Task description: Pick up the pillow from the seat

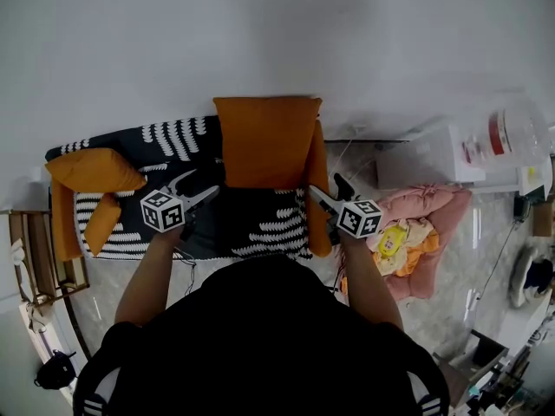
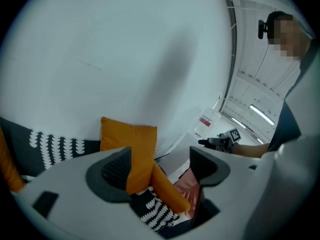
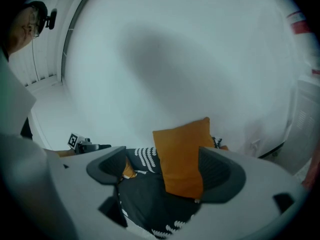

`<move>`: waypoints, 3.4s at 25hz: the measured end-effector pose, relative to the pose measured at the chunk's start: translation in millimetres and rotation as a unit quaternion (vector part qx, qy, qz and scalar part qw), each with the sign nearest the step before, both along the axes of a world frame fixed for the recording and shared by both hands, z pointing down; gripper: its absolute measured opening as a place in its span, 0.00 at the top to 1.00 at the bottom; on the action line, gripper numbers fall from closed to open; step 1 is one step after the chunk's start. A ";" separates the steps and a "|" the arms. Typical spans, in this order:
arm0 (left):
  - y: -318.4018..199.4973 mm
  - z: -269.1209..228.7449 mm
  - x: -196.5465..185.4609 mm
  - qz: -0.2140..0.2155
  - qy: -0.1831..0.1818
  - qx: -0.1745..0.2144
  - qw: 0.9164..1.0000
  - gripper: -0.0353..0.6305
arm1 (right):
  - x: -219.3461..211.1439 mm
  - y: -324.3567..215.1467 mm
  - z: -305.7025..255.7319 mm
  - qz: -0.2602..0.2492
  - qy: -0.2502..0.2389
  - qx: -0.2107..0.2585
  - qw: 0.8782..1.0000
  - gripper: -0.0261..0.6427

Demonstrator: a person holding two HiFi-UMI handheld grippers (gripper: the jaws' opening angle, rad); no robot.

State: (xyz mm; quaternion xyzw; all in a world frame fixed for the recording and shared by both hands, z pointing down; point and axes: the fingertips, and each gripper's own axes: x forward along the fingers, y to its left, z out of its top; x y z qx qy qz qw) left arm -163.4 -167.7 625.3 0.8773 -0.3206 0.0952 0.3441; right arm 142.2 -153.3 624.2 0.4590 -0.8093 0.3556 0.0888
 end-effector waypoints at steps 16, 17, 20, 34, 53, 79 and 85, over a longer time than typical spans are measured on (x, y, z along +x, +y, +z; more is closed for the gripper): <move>-56.8 29.2 33.0 -0.013 -0.015 -0.016 1.000 0.39 | 29.6 -58.8 47.1 -0.019 0.007 -0.040 0.999 0.30; -59.7 31.5 34.1 -0.013 -0.018 -0.017 1.000 0.39 | 31.1 -62.1 51.4 -0.020 0.008 -0.043 0.999 0.31; -70.5 38.3 35.1 -0.020 -0.022 -0.021 0.999 0.39 | 34.0 -72.9 62.1 -0.023 0.008 -0.050 0.998 0.30; -116.6 71.8 34.7 -0.052 -0.035 -0.041 0.997 0.39 | 43.5 -110.4 112.7 -0.061 0.034 -0.080 0.994 0.30; -180.3 135.7 46.7 -0.077 -0.053 -0.085 0.992 0.36 | 43.7 -156.3 169.8 -0.085 0.055 -0.107 0.989 0.30; -249.5 218.6 36.9 -0.115 -0.085 -0.128 0.981 0.18 | 29.6 -216.6 221.7 -0.091 0.041 -0.130 0.986 0.29; -252.4 229.0 41.1 -0.114 -0.069 -0.140 0.981 0.17 | 22.5 -239.3 224.0 -0.111 0.028 -0.116 0.987 0.28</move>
